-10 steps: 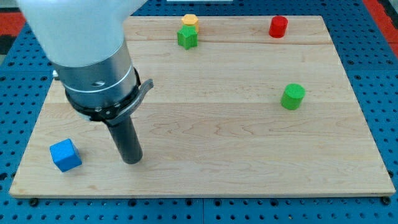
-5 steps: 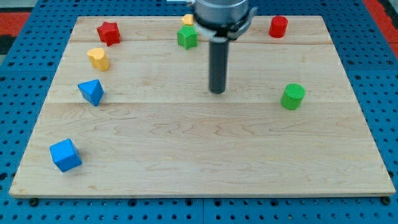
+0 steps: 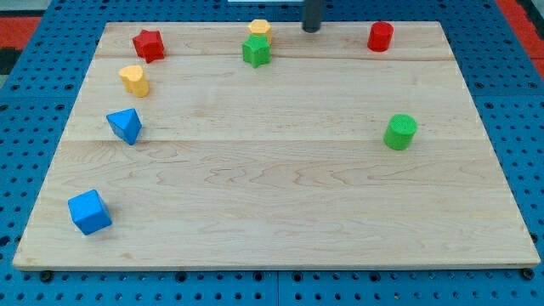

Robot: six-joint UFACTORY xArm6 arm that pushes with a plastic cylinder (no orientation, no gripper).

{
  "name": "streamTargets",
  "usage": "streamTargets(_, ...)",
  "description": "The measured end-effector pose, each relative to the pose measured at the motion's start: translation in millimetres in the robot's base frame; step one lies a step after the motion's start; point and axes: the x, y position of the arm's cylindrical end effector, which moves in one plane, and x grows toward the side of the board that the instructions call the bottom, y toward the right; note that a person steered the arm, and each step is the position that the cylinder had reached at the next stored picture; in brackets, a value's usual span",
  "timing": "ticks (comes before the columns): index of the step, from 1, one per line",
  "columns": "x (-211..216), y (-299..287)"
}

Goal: Push the yellow hexagon to the bottom center

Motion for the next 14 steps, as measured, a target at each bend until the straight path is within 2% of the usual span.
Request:
streamTargets(2,-1,-52)
streamTargets(6,66,-124)
streamTargets(7,69,-144)
streamTargets(8,76,-151)
streamTargets(10,149,-144)
streamTargets(12,161,-81)
streamTargets(13,186,-81)
streamTargets(14,193,-97)
